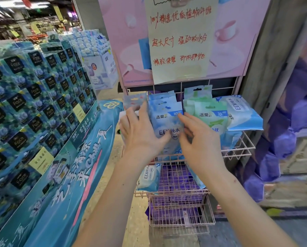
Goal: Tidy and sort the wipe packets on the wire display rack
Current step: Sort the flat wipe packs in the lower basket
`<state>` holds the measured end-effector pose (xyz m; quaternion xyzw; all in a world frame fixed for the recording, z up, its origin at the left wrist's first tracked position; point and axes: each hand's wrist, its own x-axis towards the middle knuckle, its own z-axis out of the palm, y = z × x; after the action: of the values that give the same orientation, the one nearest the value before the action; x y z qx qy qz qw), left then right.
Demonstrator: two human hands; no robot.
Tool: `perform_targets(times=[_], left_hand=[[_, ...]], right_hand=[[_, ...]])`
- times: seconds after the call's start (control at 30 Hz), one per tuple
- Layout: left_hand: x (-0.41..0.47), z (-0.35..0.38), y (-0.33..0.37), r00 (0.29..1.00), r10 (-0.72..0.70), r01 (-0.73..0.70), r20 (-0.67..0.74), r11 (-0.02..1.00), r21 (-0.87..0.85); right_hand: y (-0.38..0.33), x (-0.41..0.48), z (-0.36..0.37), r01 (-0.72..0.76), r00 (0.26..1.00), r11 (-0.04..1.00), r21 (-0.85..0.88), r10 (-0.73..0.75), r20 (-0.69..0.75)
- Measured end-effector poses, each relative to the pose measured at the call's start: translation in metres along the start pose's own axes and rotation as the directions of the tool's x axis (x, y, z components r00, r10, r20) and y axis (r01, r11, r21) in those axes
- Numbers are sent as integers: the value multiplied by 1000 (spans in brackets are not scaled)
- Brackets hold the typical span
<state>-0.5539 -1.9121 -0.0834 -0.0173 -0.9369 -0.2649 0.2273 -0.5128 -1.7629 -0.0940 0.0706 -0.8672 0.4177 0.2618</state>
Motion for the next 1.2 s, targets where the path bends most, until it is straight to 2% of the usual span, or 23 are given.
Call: perform_targets(times=[0.07, 0.23, 0.3, 0.37, 0.43, 0.5, 0.57, 0.63, 0.7, 0.9, 0.97, 1.1, 1.2], left_hand=[[-4, -1, 2, 999, 29, -29, -21, 1000, -9], [-17, -1, 13, 989, 114, -119, -95, 992, -46], [-24, 0, 18, 976, 172, -182, -133, 981, -70], [-33, 2, 27, 970, 199, -216, -139, 968, -124], [-41, 4, 37, 961, 236, -260, -144, 948, -183], [-50, 7, 44, 954, 266, -292, -138, 925, -241], [-62, 10, 49, 954, 277, -300, -117, 906, -298], [-73, 15, 52, 954, 285, -299, -93, 889, -347], [-82, 22, 54, 955, 289, -292, -68, 873, -390], [-92, 36, 67, 956, 288, -277, -55, 825, -492], [-98, 36, 78, 965, 263, -213, 7, 799, -563], [-111, 39, 101, 946, 183, 82, 268, 665, -743], [-123, 46, 119, 860, 246, 314, 448, 437, -843]], right_hand=[[-3, -6, -8, 19, 997, 996, 92, -12, -80], [0, -7, -36, 71, 960, 982, 177, -19, -281], [7, -3, -53, 108, 901, 988, 110, -51, -430], [21, 4, -70, 38, 858, 999, -9, -37, -512], [36, 14, -83, -164, 890, 982, -98, 104, -444], [50, 25, -91, -322, 925, 938, -127, 283, -255], [59, 31, -98, -373, 927, 923, -98, 366, -86], [65, 31, -105, -362, 932, 928, -84, 362, -18], [66, 28, -109, -364, 931, 930, -57, 363, -20], [67, 12, -109, -348, 876, 910, 224, 401, -270], [67, 0, -116, -326, 862, 889, 322, 419, -285], [56, -42, -126, -218, 855, 866, 450, 392, -341], [51, -91, -116, -117, 849, 819, 562, 376, -370]])
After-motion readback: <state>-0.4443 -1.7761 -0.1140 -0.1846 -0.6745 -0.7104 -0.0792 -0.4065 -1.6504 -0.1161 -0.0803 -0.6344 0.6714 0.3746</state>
